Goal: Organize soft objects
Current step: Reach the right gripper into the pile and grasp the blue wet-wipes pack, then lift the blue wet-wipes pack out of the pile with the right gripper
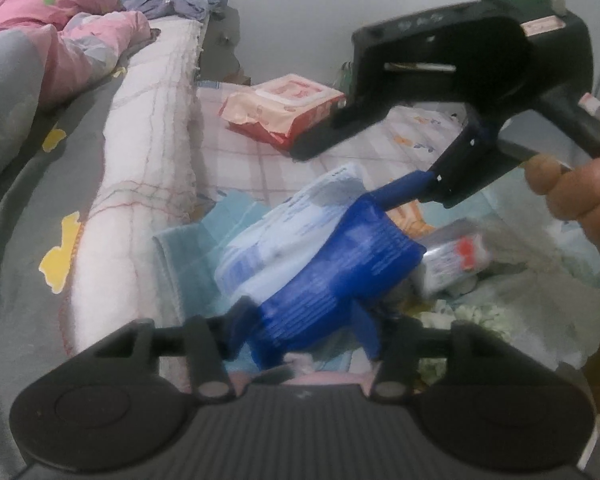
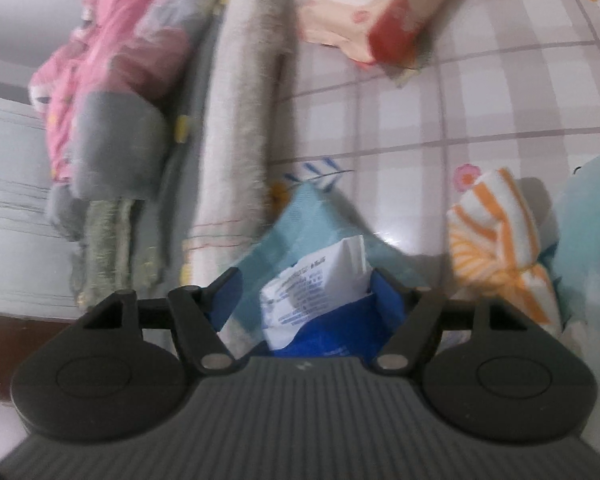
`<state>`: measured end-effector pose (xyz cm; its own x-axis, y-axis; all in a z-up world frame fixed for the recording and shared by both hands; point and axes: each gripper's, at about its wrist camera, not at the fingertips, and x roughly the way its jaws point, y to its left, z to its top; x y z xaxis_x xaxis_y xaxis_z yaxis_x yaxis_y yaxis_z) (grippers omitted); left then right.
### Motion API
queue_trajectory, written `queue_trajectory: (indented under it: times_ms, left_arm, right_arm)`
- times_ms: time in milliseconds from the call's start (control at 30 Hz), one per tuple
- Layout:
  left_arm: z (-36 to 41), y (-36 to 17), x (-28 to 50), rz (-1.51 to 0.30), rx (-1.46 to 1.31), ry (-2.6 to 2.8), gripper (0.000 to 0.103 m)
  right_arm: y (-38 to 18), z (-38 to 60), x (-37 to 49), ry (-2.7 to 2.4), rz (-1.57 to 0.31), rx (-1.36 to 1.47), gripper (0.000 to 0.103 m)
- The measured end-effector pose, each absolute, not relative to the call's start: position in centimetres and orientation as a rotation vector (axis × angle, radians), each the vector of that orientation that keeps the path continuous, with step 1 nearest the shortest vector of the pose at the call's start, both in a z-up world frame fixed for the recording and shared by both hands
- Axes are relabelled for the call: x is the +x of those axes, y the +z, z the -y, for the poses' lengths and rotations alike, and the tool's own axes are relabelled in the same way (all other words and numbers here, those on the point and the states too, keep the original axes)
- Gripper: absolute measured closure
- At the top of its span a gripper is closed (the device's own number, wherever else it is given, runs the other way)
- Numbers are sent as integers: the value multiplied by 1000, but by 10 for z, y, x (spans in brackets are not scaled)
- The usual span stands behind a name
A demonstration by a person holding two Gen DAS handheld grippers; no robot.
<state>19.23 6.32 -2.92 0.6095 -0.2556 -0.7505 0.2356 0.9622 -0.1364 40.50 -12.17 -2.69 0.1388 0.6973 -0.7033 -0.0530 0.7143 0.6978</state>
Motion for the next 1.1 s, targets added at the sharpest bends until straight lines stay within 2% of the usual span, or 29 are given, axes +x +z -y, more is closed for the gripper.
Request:
queue_trajectory:
  times_ms: [100, 167, 267, 500, 867, 1100]
  left_arm:
    - [-63, -26, 191, -867, -35, -297, 44]
    - [-61, -25, 189, -870, -36, -301, 37]
    - [-56, -22, 184, -841, 10, -276, 33]
    - [-60, -16, 179, -795, 31, -200, 32]
    - [-93, -10, 176, -754, -72, -143, 65]
    - [-89, 17, 174, -688, -95, -208, 69]
  right_arm:
    - [-15, 118, 397, 640, -1303, 613, 32]
    - [-9, 117, 391, 661, -1292, 630, 32]
    - [-7, 116, 383, 711, -1304, 694, 32]
    - [6, 104, 364, 847, -1323, 792, 32]
    - [7, 80, 363, 905, -1306, 842, 33]
    - [21, 129, 363, 831, -1200, 868, 33]
